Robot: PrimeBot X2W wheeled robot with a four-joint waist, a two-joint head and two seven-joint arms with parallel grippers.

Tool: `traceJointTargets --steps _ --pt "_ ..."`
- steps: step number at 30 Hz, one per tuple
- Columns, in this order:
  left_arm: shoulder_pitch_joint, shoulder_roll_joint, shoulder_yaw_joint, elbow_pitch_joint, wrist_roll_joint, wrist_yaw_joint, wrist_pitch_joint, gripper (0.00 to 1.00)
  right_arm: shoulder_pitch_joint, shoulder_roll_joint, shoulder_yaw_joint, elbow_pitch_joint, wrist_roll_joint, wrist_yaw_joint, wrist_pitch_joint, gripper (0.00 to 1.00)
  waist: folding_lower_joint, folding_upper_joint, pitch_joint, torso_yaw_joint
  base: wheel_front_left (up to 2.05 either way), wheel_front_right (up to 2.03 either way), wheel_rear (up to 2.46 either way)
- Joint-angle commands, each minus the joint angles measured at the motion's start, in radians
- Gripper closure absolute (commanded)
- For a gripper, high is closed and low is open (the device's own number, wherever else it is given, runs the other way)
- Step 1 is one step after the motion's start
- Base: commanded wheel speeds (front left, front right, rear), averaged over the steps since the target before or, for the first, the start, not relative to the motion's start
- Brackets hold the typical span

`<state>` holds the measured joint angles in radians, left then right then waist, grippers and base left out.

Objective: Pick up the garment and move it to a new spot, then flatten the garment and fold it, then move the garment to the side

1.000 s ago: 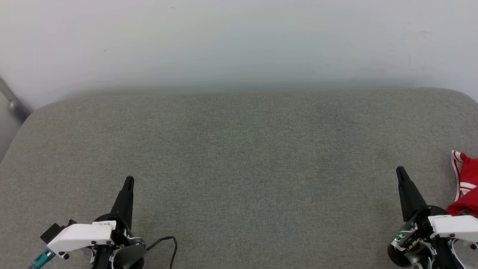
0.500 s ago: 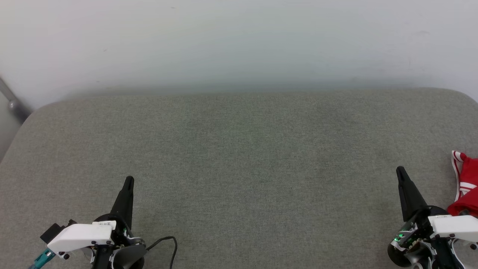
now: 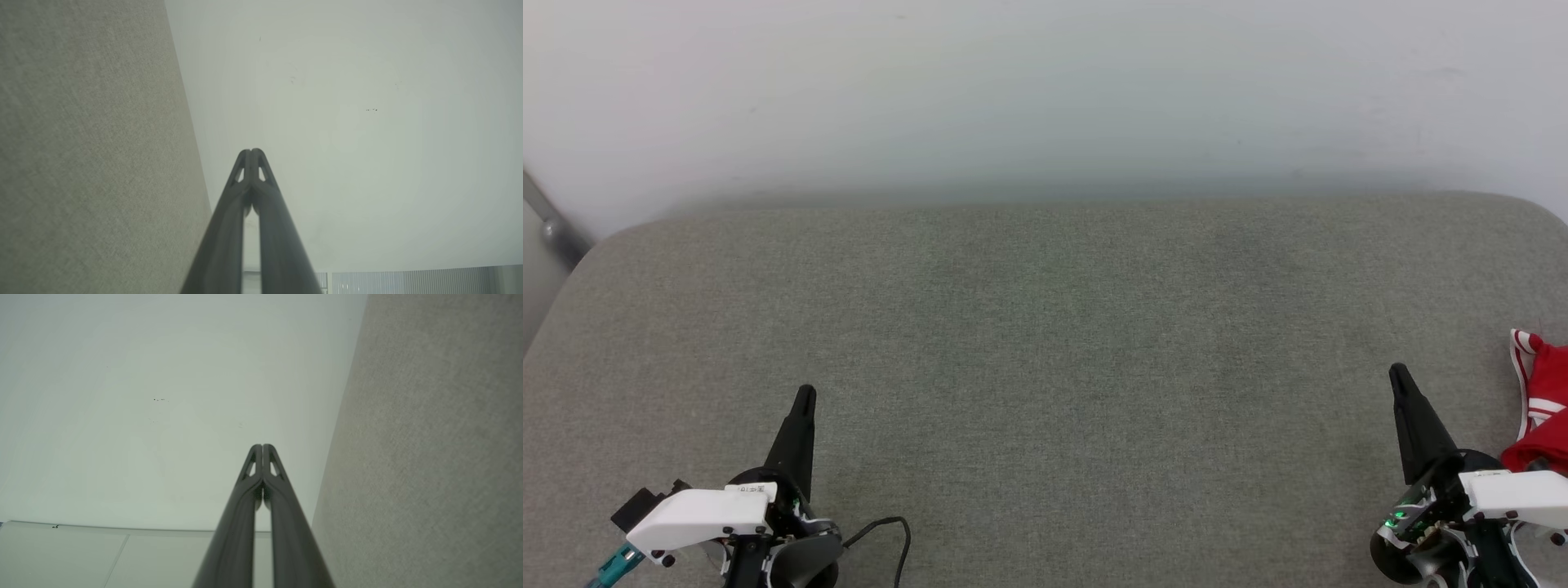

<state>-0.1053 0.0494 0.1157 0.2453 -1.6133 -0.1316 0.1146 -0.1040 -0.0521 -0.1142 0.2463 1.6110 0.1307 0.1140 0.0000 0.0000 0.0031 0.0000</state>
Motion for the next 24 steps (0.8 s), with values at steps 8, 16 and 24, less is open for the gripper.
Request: traceJointTargets --steps 8,16,24 --pt "-0.007 -0.001 0.001 0.000 0.001 -0.002 0.002 1.00 -0.011 0.004 0.000 0.001 0.004 0.000 0.000 1.00 0.0000 0.0000 0.000 0.000 0.00 0.00 0.00" --pt "-0.007 -0.001 0.001 0.000 0.001 -0.002 0.002 1.00 -0.011 0.004 0.001 0.001 0.004 0.000 0.000 1.00 0.0000 0.0000 0.000 0.000 0.00 0.00 0.00" --pt "-0.007 -0.001 0.001 0.000 0.001 -0.002 0.002 1.00 -0.011 0.004 0.001 0.001 0.004 0.000 0.000 1.00 0.0000 0.0000 0.000 0.000 0.00 0.00 0.00"
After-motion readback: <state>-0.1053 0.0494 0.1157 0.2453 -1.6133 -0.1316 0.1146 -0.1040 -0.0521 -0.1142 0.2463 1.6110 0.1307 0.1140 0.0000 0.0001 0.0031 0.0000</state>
